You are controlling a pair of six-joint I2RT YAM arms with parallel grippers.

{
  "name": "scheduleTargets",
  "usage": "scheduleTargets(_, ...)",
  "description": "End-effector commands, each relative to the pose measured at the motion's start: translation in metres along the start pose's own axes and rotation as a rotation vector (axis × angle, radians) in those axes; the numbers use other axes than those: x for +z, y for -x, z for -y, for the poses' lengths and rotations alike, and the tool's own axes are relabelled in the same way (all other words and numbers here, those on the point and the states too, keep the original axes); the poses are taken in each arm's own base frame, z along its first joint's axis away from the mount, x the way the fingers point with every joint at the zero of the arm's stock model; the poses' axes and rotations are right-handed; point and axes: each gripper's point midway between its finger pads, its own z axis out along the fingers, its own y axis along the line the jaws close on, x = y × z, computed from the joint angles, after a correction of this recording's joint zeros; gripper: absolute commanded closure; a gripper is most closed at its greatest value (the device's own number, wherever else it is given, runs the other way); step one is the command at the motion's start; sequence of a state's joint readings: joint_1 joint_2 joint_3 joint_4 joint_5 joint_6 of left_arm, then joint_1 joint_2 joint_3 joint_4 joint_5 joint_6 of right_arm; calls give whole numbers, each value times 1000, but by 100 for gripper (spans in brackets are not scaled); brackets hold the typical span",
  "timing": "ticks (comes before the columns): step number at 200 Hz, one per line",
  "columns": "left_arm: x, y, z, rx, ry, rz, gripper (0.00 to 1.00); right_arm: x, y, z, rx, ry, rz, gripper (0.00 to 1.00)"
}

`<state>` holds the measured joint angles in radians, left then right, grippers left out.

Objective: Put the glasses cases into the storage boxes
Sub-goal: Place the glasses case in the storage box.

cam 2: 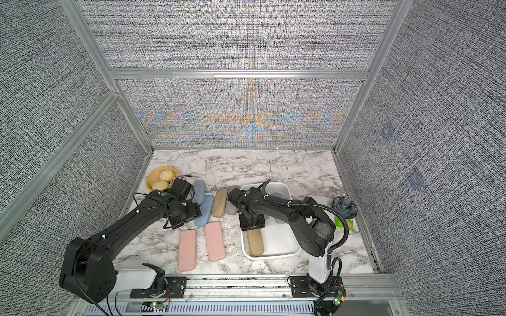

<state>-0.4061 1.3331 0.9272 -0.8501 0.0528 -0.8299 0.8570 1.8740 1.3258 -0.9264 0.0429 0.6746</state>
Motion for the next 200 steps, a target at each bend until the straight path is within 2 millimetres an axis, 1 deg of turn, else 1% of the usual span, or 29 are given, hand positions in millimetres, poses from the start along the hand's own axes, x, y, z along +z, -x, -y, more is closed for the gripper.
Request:
scheduleTargets(1,1,-1,1,6,-4,-4,17,-2,1,-3,21,17,6,49)
scheduleTargets(11,1,-1,0,6,-4,-5,17,-6,-1,-1,25,18,7,43)
scheduleTargets(19,2,-2,0,6,-5,-6,17,-9,-1,-1,29,20,12,41)
scheduleTargets(58,4,0,4,7,-14,-14,17,-21,-4,4,45,21,23,34)
scheduleTargets(83,4,2,8,13,-18,-14,18,-20,-7,3,51,33,20,32)
scheduleTargets(113,3,6,12,22,-19,-13,18,-11,-8,0,60,45,-3,32)
scheduleTargets(141,4,6,15,26,-21,-16,18,-16,-4,-3,61,57,10,32)
scheduleTargets(155,2,8,19,39,-23,-10,19,-25,-3,-3,61,62,25,32)
scheduleTargets(170,-1,11,25,57,-28,2,19,-38,-2,-1,62,72,50,32)
scheduleTargets(200,-5,25,56,145,-75,51,18,-70,-2,14,72,48,114,30)
